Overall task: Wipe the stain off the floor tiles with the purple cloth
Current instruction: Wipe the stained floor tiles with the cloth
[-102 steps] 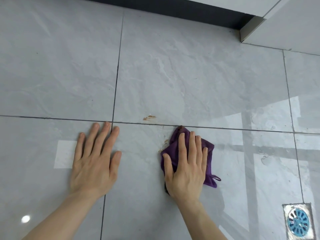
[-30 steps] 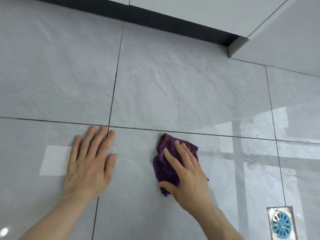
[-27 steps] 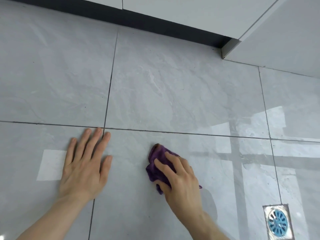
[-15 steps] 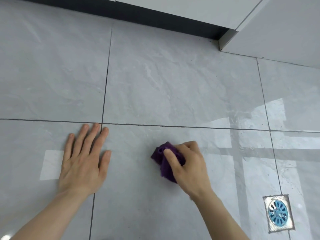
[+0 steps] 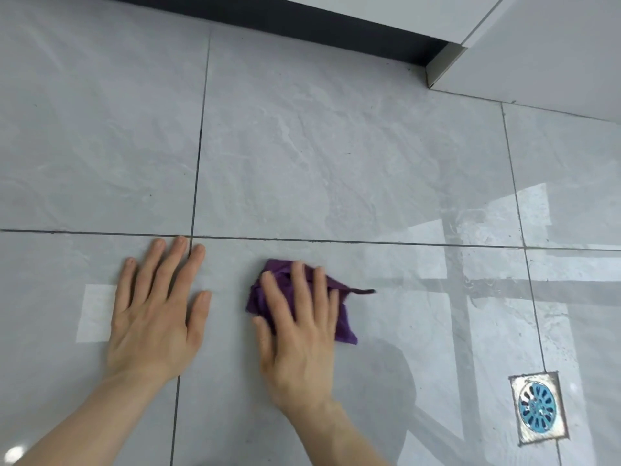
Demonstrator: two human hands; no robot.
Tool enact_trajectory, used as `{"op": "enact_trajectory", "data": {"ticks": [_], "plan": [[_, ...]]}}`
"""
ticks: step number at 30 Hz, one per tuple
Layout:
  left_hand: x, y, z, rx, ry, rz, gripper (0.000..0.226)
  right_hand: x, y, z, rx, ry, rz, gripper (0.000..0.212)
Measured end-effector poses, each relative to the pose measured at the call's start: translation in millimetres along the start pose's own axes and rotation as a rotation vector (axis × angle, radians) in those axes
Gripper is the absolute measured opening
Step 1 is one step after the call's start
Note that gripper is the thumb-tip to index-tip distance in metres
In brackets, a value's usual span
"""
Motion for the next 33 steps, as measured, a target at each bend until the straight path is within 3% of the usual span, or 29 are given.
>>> {"op": "enact_trajectory", "data": {"ticks": [3,7,11,15,18,21,26,33], "plan": [[0.4,1.0,-0.2,0.0,0.003,-0.001,0.066,15.4,-18.6,21.4,0.035,0.163,0.14,0.052],[0.3,0.9,-0.2,-0.004,-0.008,-0.001,0.066,29.9,-9.9,-0.7,0.182,0.257,0.179,0.074],[1.0,0.4,-0.2,-0.006,-0.009,-0.006,0.066,33.8,24.2,-52.9,0.218,0.042,0.062,0.08],[0.6,-1.3,1.1,-0.006,-0.002,0.004,0.066,-17.0,47.7,-82.3,0.097,-0.167,-0.196,0.049],[0.7,-1.8,0.5,-0.011,-0.006,0.006,0.065,-75.8,41.5,-69.8,0.02,-0.231,-0.282,0.045],[0.6,-1.6,1.0,-0.009,0.001,0.009,0.065,-94.7,24.1,-39.1,0.032,-0.13,-0.203,0.047],[-0.3,-1.0,0.4,-0.011,0.008,0.023,0.066,-53.0,9.7,-20.3,0.05,0.066,0.002,0.061],[0.0,0.9,-1.4,0.011,-0.006,0.029,0.066,25.7,-7.0,-14.0,0.03,0.127,0.188,0.067]]}}
Point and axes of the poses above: each hand's wrist, its own x-axis away from the middle knuckle, its own y-axis out of the back of the hand, z = x × y, the point moved 9 cm from there along -x, towards the middle knuckle, and after that the axes turned 8 degrees about -x, right-handed, at the moved point
